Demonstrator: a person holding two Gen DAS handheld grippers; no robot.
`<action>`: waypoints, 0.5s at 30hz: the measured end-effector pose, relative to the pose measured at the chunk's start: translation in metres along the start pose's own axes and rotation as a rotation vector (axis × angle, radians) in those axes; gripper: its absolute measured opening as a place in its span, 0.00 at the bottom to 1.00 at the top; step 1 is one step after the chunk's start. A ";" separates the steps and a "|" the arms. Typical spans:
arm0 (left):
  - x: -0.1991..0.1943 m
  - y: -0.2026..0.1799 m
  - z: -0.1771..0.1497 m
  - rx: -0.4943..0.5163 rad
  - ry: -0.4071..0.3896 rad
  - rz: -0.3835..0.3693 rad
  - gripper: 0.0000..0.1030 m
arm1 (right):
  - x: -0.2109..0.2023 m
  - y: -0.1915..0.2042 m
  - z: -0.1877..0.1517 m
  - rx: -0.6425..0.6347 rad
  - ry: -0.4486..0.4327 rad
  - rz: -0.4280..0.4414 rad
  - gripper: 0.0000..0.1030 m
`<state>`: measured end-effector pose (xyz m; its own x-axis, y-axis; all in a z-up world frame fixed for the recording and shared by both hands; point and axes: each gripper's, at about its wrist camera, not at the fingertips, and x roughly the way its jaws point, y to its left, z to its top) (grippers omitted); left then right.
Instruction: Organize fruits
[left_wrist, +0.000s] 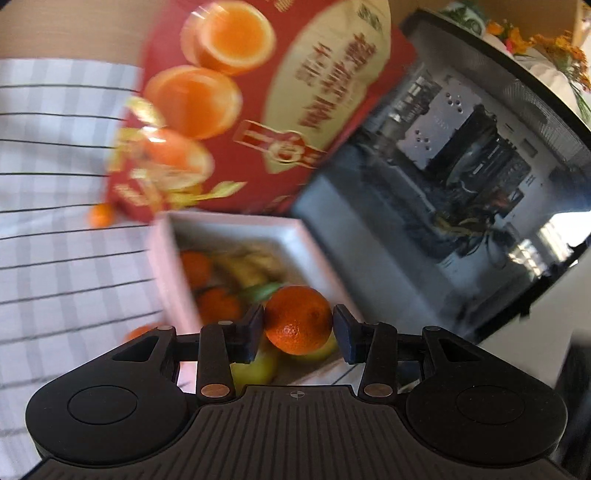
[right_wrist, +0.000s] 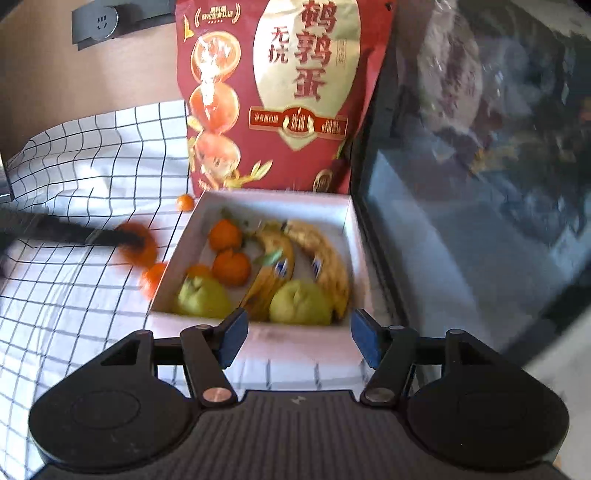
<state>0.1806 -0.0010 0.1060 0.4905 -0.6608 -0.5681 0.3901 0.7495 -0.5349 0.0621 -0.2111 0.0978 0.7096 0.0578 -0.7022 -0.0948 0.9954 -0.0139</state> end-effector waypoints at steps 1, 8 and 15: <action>0.014 -0.002 0.008 0.000 0.015 -0.009 0.45 | -0.001 0.000 -0.005 0.008 0.000 -0.004 0.61; 0.099 -0.016 0.039 -0.039 0.123 0.022 0.44 | -0.001 -0.005 -0.026 0.061 0.030 -0.003 0.61; 0.068 0.001 0.049 -0.063 0.032 0.051 0.44 | 0.009 -0.014 -0.041 0.087 0.088 0.013 0.61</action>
<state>0.2524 -0.0433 0.0972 0.4831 -0.6238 -0.6144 0.3154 0.7786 -0.5425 0.0413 -0.2281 0.0629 0.6442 0.0681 -0.7618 -0.0401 0.9977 0.0553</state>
